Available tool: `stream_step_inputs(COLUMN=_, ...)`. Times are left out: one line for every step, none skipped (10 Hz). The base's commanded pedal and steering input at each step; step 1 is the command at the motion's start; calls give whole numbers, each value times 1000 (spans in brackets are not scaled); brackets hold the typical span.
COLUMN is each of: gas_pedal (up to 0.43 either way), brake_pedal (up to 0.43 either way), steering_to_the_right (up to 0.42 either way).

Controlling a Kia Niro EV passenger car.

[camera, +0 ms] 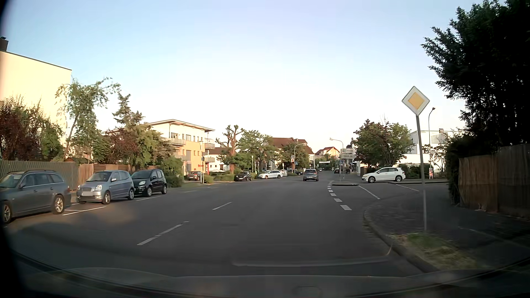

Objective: Follow the waypoints while adhering to traffic rules and regulations

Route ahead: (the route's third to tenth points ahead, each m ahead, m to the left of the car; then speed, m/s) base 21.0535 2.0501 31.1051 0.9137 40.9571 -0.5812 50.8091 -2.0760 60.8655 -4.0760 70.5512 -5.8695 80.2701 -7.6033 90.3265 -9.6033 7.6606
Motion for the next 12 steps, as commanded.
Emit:
stream_step_inputs(gas_pedal=28, brake_pedal=30, steering_to_the_right=22)
stream_step_inputs(gas_pedal=28, brake_pedal=30, steering_to_the_right=22)
stream_step_inputs(gas_pedal=28, brake_pedal=30, steering_to_the_right=22)
stream_step_inputs(gas_pedal=28, brake_pedal=30, steering_to_the_right=22)
stream_step_inputs(gas_pedal=28, brake_pedal=30, steering_to_the_right=22)
stream_step_inputs(gas_pedal=28, brake_pedal=30, steering_to_the_right=22)
stream_step_inputs(gas_pedal=28, brake_pedal=30, steering_to_the_right=22)
stream_step_inputs(gas_pedal=28, brake_pedal=30, steering_to_the_right=22)
stream_step_inputs(gas_pedal=28, brake_pedal=30, steering_to_the_right=21)
stream_step_inputs(gas_pedal=28, brake_pedal=30, steering_to_the_right=21)
stream_step_inputs(gas_pedal=28, brake_pedal=30, steering_to_the_right=21)
stream_step_inputs(gas_pedal=28, brake_pedal=30, steering_to_the_right=20)
